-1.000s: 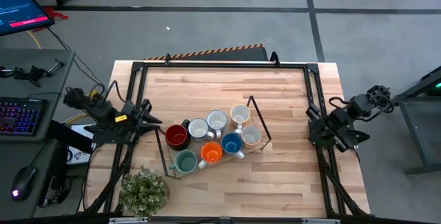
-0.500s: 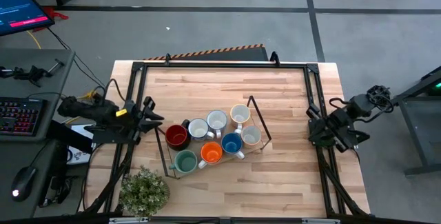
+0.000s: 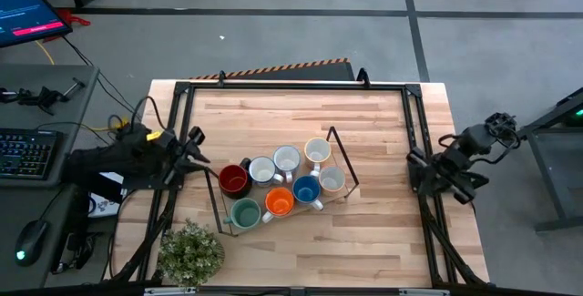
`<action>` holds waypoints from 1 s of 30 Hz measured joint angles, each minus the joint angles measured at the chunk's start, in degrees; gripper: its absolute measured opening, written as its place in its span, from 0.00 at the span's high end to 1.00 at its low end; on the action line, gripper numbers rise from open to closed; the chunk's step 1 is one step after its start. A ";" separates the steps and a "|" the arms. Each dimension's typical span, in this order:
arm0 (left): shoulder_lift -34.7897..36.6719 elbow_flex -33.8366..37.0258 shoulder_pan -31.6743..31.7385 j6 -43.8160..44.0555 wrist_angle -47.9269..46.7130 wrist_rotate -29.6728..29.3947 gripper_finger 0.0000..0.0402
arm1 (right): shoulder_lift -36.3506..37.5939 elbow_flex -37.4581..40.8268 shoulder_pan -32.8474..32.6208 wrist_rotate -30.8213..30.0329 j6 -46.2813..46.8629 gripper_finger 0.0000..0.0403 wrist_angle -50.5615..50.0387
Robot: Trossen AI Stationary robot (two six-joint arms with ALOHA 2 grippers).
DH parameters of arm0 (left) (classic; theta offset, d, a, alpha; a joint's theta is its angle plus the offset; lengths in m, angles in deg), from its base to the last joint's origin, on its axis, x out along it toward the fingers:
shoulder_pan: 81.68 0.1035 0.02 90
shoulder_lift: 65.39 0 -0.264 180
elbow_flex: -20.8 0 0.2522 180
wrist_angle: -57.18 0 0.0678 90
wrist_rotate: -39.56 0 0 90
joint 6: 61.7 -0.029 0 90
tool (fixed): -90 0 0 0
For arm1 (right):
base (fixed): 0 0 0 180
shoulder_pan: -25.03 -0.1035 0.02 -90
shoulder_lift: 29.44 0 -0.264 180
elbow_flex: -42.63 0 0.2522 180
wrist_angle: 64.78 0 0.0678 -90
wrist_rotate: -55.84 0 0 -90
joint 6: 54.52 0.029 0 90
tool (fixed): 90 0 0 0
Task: Place coffee mugs
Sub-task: Return to Home Position
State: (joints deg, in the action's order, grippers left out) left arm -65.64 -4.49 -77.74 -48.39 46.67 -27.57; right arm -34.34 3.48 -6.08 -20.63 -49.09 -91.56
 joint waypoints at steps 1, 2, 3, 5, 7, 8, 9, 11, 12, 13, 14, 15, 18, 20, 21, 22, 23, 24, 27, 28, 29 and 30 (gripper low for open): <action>0.00 -1.11 1.40 0.12 -2.70 0.78 0.81 | 0.00 0.00 -0.01 0.01 0.26 1.00 -0.91; 0.00 -2.24 2.88 0.22 -5.84 0.88 0.81 | 0.00 0.00 0.01 0.00 0.88 1.00 -1.78; 0.00 -3.20 4.13 0.74 -8.80 0.89 0.81 | 0.00 0.00 0.01 0.00 1.35 1.00 -2.69; 0.00 -4.60 6.26 2.11 -12.55 1.30 0.81 | 0.01 0.00 0.02 0.38 1.85 1.00 -3.89; 0.00 -4.91 7.73 3.49 -12.69 3.45 0.81 | 0.18 0.00 0.00 2.42 0.18 1.00 -4.21; 0.00 -4.91 8.16 3.83 -12.65 4.46 0.81 | 0.20 0.00 0.02 3.54 -1.60 1.00 -3.99; 0.00 -4.91 8.54 4.05 -12.58 5.23 0.81 | 0.20 0.00 0.02 4.13 -3.11 1.00 -3.93; 0.00 -4.66 8.94 4.12 -11.97 5.35 0.81 | 0.18 0.11 -0.01 2.85 -4.39 1.00 -4.49; 0.00 -4.22 9.01 4.18 -11.39 5.36 0.81 | 0.15 0.74 -0.01 1.32 -4.29 1.00 -3.66; -0.02 -3.64 9.05 4.56 -10.47 5.38 0.81 | 0.15 1.82 -0.01 -0.30 -4.01 1.00 -2.60; -0.04 -3.04 9.08 4.71 -8.74 5.37 0.81 | 0.15 3.50 -0.01 -0.94 -3.60 1.00 -1.07; -0.03 -2.56 9.08 5.23 -7.01 5.37 0.81 | 0.13 5.47 0.00 -0.93 -2.90 1.00 0.97; -0.01 -1.76 9.08 5.77 -6.13 5.36 0.81 | 0.11 11.22 -0.01 -0.28 0.36 1.00 8.61; -0.02 -1.74 9.08 6.20 -5.74 5.36 0.81 | 0.10 14.33 -0.01 -0.20 1.42 1.00 13.01; 0.00 -1.76 9.08 6.55 -5.48 5.36 0.81 | 0.09 15.75 -0.01 -0.28 1.17 1.00 15.26; 0.00 -1.79 9.08 6.56 -5.60 5.36 0.81 | 0.11 17.30 -0.01 -0.57 0.50 1.00 17.59; 0.00 -1.79 9.08 6.54 -5.83 5.36 0.81 | 0.13 18.84 -0.01 -0.67 -0.24 1.00 19.99; 0.00 -1.79 9.08 6.54 -5.82 5.36 0.81 | 0.11 20.41 -0.01 -0.73 -0.88 1.00 22.45; 0.00 -1.79 9.07 6.54 -5.74 5.36 0.81 | 0.11 24.06 -0.01 -0.85 -0.41 1.00 27.80; 0.00 -1.79 9.05 6.54 -5.75 5.36 0.81 | 0.13 24.85 -0.01 -0.87 0.26 1.00 28.98; 0.00 -1.79 9.05 6.54 -5.78 5.34 0.81 | 0.05 24.79 -0.01 -1.09 0.62 1.00 28.94; 0.00 -1.79 9.05 6.35 -5.93 5.36 0.81 | -0.12 24.75 -0.01 -1.13 0.57 1.00 28.92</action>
State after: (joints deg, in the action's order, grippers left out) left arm -65.64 -6.28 -68.69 -42.04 40.74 -22.21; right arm -34.46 28.22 -6.08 -21.76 -48.51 -62.63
